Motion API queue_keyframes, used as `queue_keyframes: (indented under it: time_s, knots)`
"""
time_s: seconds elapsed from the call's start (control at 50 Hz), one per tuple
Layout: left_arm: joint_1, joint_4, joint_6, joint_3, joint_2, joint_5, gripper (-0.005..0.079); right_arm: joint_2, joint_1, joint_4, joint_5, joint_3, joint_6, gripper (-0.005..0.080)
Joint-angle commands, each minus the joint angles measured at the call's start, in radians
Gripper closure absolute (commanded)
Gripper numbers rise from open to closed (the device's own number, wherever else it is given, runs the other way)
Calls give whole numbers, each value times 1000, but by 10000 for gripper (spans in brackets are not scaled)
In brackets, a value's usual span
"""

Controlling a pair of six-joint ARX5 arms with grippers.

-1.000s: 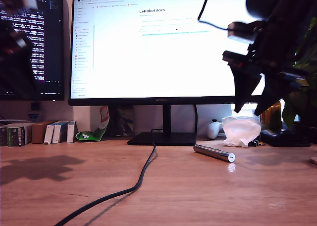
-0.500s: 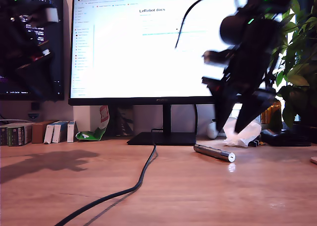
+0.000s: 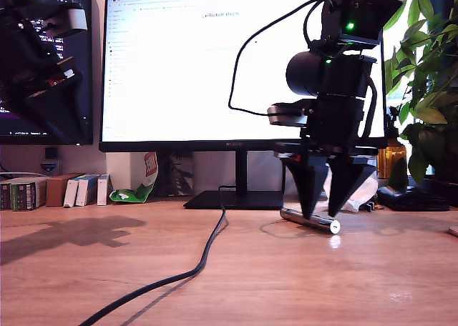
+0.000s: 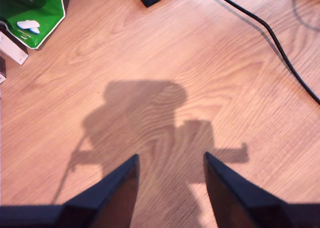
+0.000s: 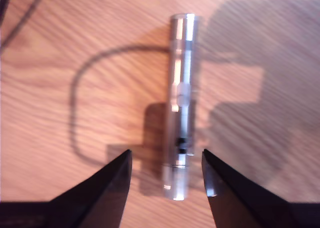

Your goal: Pick the metallic laser pointer with your right arm, pass it to your left arm, then place it down to the left side of the table

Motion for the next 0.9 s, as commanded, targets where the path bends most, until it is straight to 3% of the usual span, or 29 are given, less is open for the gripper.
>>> queue_keyframes:
  time_s: [0.0, 0.88]
  knots:
    - [-3, 5, 7, 10, 16, 2, 381, 22, -9, -3, 2, 11, -6, 362]
    - [-3, 10, 7, 10, 16, 1, 381, 58, -13, 9, -1, 11, -23, 398]
